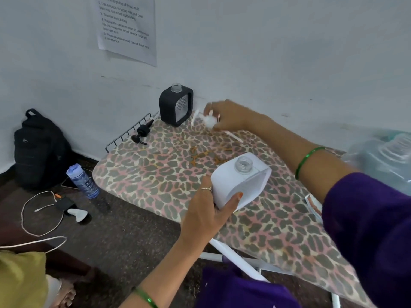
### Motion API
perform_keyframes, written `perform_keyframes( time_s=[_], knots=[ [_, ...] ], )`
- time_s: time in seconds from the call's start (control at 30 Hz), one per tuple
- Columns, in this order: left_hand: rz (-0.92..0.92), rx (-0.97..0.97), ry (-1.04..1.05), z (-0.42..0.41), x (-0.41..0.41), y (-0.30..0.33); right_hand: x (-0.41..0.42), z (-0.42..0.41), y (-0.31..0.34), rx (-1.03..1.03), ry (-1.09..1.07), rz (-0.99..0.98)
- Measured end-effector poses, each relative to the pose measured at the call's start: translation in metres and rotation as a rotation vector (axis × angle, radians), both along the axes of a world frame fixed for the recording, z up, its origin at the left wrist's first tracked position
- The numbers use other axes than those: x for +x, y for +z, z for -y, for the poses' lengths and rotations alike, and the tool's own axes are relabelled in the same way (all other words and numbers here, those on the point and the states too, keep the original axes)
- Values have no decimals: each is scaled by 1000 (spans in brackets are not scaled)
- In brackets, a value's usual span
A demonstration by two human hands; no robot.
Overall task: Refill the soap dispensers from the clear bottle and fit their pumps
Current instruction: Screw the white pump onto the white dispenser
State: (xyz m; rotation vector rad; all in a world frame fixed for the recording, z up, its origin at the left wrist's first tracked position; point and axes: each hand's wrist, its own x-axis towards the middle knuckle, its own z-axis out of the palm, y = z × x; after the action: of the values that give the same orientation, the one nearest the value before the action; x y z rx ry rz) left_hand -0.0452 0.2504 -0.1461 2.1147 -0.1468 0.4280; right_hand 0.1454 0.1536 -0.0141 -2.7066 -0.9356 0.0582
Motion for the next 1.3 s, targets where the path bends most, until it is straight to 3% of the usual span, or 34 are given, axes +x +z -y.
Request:
perform_keyframes(
  time_s=[0.13,0.23,0.4,0.73,1.3],
  knots=[
    [-42,21,42,3,-2,5,-28,31,56,560,-165,101],
    [-54,-69,-23,2,0,4,-68,53,81,986,-113,47],
    [-17,-74,-18,2,-1,4,-129,84,84,1219,-15,-30],
    [-32,-90,0,2,-1,2,-154,88,48,1199,-78,-49],
    [5,-62,-1,2,1,1,-157,67,-11,828,-180,-41]
  ],
)
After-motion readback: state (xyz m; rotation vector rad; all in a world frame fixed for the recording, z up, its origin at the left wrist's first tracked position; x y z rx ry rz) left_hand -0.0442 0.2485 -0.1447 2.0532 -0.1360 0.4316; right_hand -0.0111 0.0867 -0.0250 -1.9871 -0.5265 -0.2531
